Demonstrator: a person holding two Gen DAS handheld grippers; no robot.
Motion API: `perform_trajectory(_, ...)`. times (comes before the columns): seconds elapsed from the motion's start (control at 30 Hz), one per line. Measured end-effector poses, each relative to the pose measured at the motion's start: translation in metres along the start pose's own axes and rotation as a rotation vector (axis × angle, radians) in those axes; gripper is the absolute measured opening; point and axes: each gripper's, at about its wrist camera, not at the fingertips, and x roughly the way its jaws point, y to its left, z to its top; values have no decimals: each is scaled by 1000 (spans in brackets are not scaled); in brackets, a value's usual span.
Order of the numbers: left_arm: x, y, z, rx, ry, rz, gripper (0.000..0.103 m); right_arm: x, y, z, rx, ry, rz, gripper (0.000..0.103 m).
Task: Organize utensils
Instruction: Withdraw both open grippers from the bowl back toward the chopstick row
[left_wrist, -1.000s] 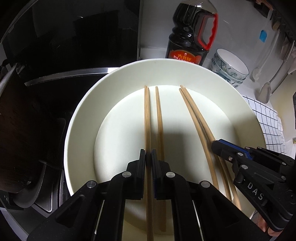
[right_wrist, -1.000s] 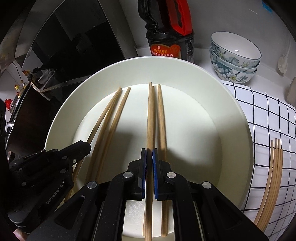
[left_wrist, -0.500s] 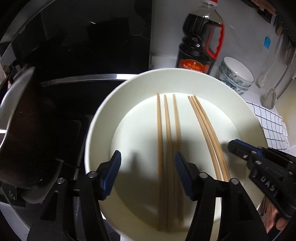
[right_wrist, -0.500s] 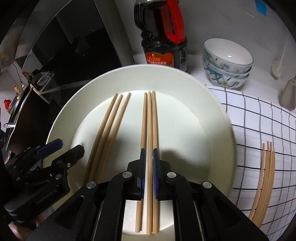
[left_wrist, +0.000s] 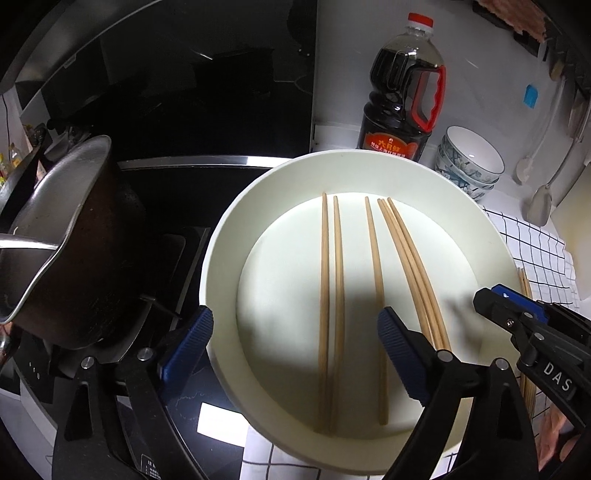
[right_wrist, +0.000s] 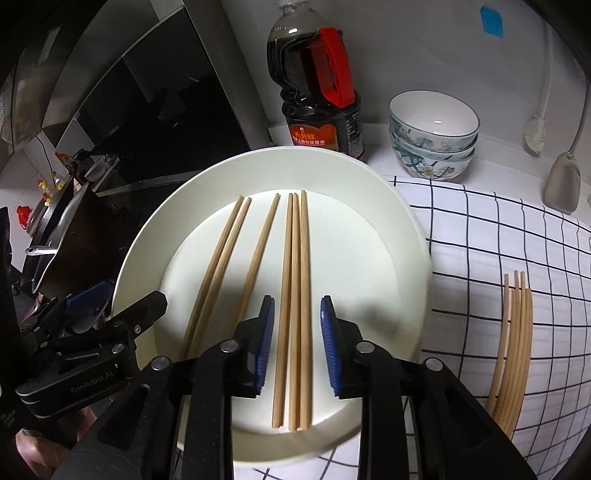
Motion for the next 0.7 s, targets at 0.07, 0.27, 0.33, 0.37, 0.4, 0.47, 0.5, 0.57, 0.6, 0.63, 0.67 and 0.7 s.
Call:
perform_trajectory(0.07, -3, -2, -1, 1, -3, 5, 92, -5, -2, -3, -1, -8, 0, 30)
perform_trajectory(0.27, -16, -7, -5, -11, -16, 10, 95, -19, -8, -9, 1, -19, -1, 38)
perform_trajectory(0.33, -20, -10, -7, -15, -17, 12, 95, -24, -10, -11, 0, -21, -1, 39)
perform_trajectory(0.37, -21, -12, -8, -16, -18, 12, 95, -26, -12, -13, 0, -22, -3, 41)
perform_trajectory(0.4, -23, -14, -9, -16, -20, 10, 95, -28, -13, -13, 2, -23, -4, 42)
perform_trajectory(0.47, -26, -18, -11, -15, -23, 6, 96, -34, -16, -17, 5, -25, -6, 44)
perform_trajectory(0.5, -28, -21, -12, -14, -23, 2, 96, -36, -17, -19, 6, -25, -6, 44)
perform_trajectory(0.57, -30, -27, -15, -9, -22, -6, 96, -41, -20, -23, 4, -24, -9, 48)
perform_trajectory(0.6, -31, -31, -17, -5, -21, -10, 96, -43, -22, -25, 4, -26, -11, 49)
perform_trajectory(0.63, -33, -34, -19, 0, -20, -15, 96, -46, -24, -27, 4, -27, -13, 49)
perform_trajectory(0.67, -33, -37, -20, 4, -20, -18, 96, -47, -26, -30, 6, -26, -15, 49)
perform_trajectory(0.7, -34, -40, -21, 8, -20, -22, 96, -50, -28, -32, 9, -26, -16, 49)
